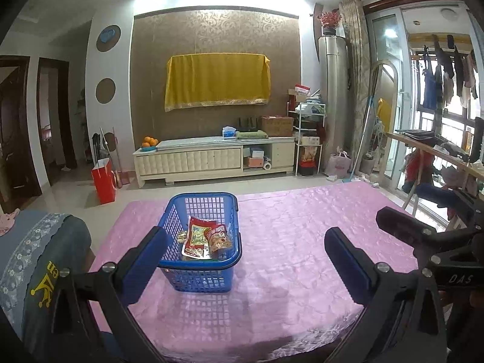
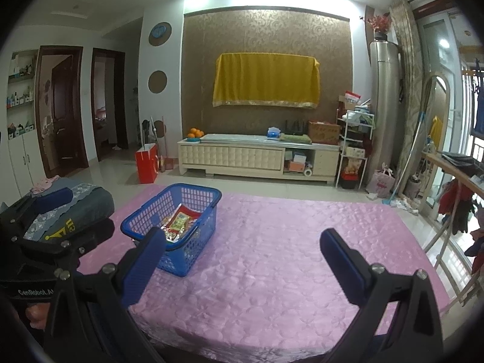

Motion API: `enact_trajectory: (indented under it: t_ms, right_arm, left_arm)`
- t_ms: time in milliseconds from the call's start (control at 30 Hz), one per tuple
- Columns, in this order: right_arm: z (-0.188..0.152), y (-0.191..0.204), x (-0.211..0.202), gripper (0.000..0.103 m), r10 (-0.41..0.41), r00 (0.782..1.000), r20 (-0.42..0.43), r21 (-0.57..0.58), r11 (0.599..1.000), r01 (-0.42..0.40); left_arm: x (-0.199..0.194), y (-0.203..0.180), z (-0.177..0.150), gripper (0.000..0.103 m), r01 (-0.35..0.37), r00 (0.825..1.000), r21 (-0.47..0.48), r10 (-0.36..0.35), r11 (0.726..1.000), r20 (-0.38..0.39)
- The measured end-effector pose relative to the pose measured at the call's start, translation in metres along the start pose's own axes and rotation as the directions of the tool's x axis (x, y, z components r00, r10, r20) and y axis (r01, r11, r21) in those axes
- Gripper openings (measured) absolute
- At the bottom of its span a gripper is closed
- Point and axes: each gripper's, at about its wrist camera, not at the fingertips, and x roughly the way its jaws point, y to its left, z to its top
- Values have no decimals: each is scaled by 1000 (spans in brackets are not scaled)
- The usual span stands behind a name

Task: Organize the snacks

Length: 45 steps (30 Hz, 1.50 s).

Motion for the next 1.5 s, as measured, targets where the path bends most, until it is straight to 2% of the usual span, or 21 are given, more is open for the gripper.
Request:
enact_trajectory:
  t_ms: [1500]
  right_arm:
    - [-6,6,-1,103,-1,1000,3,4,1000,1]
  left_arm:
    - [3,-9,-7,103,2,1000,-14,-2,1000,-29]
